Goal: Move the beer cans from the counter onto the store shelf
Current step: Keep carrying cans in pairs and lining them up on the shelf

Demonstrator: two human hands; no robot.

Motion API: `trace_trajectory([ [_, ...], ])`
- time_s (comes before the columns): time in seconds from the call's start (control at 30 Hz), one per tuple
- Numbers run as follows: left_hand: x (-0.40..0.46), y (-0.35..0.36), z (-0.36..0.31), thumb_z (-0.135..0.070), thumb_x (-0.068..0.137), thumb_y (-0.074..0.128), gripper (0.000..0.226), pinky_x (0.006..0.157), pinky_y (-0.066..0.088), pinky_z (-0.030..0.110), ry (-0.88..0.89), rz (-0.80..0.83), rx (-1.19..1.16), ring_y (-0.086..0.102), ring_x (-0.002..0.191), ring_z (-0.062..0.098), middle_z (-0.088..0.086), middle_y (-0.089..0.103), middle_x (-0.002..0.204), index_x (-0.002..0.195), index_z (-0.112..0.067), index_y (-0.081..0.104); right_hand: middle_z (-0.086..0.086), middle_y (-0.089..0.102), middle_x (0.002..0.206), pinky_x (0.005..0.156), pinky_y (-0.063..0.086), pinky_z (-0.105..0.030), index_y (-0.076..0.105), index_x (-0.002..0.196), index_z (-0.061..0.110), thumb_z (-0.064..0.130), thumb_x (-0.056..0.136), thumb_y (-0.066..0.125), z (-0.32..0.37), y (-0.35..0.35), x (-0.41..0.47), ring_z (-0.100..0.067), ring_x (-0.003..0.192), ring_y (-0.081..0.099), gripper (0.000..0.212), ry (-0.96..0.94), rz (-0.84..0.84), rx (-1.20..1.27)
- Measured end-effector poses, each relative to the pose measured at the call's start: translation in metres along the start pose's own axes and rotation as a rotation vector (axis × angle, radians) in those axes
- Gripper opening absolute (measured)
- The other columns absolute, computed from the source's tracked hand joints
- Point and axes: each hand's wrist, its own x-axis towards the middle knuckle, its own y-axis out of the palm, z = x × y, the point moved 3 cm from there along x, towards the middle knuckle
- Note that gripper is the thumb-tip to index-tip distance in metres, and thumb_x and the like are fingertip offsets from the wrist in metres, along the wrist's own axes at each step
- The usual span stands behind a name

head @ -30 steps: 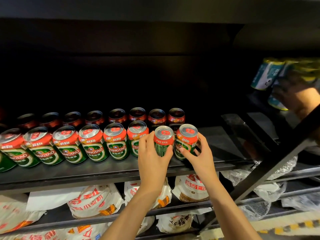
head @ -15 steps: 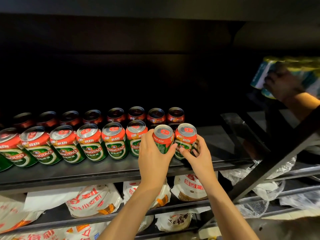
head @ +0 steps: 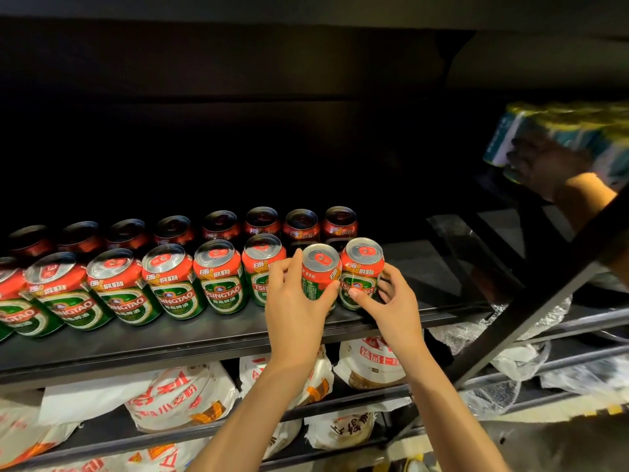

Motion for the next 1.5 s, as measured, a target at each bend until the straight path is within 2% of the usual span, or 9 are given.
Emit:
trace_trajectory([
  [0.13,0.000,-0.002,0.002,-0.033,0.080,0.071,0.072,0.101,0.043,0.027,-0.019,0.068,-0.102,0.044,0.123,0.008,-0.007,0.045,0.136,0.142,-0.024,0.035,0.011,0.059,0.124,0.104,0.044,-0.036,0.047,0.131,0.029,0.026,0.073,0.079,0.001,-0.001,-0.001,-0.004,0.117,0.054,0.066,0.001,-0.006,0.025],
  [0.3,-0.001,-0.007,-0.001,-0.031,0.082,0.068,0.057,0.084,0.025,-0.007,0.057,0.082,-0.040,0.035,0.107,-0.013,-0.020,0.045,0.121,0.132,-0.027,0.042,0.011,0.060,0.122,0.104,0.044,-0.035,0.049,0.130,0.026,0.021,0.076,0.078,0.004,-0.001,-0.002,-0.002,0.115,0.055,0.061,-0.008,0.004,0.045],
  [0.57,0.004,-0.004,-0.007,-0.040,0.074,0.075,0.061,0.082,0.036,0.014,0.060,0.030,0.024,0.046,0.110,0.009,-0.007,0.043,0.117,0.124,-0.022,0.043,0.007,0.048,0.129,0.100,0.045,-0.028,0.049,0.127,0.029,0.021,0.075,0.078,0.003,0.004,-0.004,-0.007,0.118,0.052,0.060,-0.002,-0.023,0.064],
  [0.7,0.005,-0.006,-0.007,-0.031,0.080,0.073,0.058,0.080,0.028,-0.004,0.072,0.064,-0.033,0.038,0.104,-0.008,-0.017,0.039,0.114,0.129,-0.022,0.043,0.009,0.058,0.122,0.099,0.047,-0.028,0.049,0.125,0.029,0.022,0.072,0.080,0.002,0.003,0.000,-0.006,0.115,0.055,0.063,0.013,-0.011,0.036],
  [1.0,0.004,-0.006,-0.001,-0.024,0.083,0.070,0.060,0.086,0.019,-0.009,0.107,0.092,-0.042,0.029,0.110,-0.013,-0.012,0.042,0.126,0.135,-0.017,0.042,0.012,0.057,0.126,0.107,0.041,-0.034,0.045,0.127,0.031,0.015,0.080,0.074,0.001,0.001,-0.003,-0.001,0.119,0.052,0.057,0.026,0.081,0.103],
  [1.2,0.004,-0.008,0.006,-0.025,0.085,0.068,0.064,0.091,0.024,-0.004,0.115,0.126,-0.020,0.032,0.116,-0.007,-0.006,0.040,0.134,0.140,-0.019,0.037,0.009,0.054,0.131,0.104,0.041,-0.022,0.041,0.131,0.031,0.013,0.084,0.068,-0.001,0.002,-0.002,0.000,0.122,0.050,0.057,0.035,0.143,0.103],
  [1.27,0.002,-0.007,0.009,-0.025,0.085,0.067,0.064,0.101,0.032,0.010,0.084,0.139,-0.076,0.036,0.121,-0.003,-0.010,0.041,0.135,0.141,-0.022,0.035,0.008,0.053,0.133,0.101,0.041,-0.016,0.039,0.133,0.030,0.013,0.085,0.067,-0.001,0.002,-0.003,-0.001,0.123,0.049,0.058,0.039,0.157,0.106],
  [1.33,-0.002,-0.004,0.013,-0.023,0.086,0.066,0.063,0.105,0.039,0.027,0.017,0.139,-0.156,0.040,0.125,0.003,-0.013,0.042,0.137,0.140,-0.025,0.034,0.011,0.052,0.133,0.103,0.041,-0.018,0.038,0.136,0.029,0.015,0.086,0.066,0.001,0.003,-0.004,0.000,0.124,0.048,0.059,0.031,0.170,0.104],
  [1.5,-0.023,0.012,0.021,-0.027,0.079,0.073,0.068,0.101,0.041,0.029,-0.131,-0.015,-0.193,0.041,0.122,0.009,-0.008,0.036,0.132,0.135,-0.020,0.035,0.015,0.042,0.139,0.107,0.034,-0.021,0.035,0.137,0.041,0.019,0.083,0.070,-0.003,0.003,-0.012,0.004,0.128,0.040,0.068,-0.009,0.134,0.023],
])
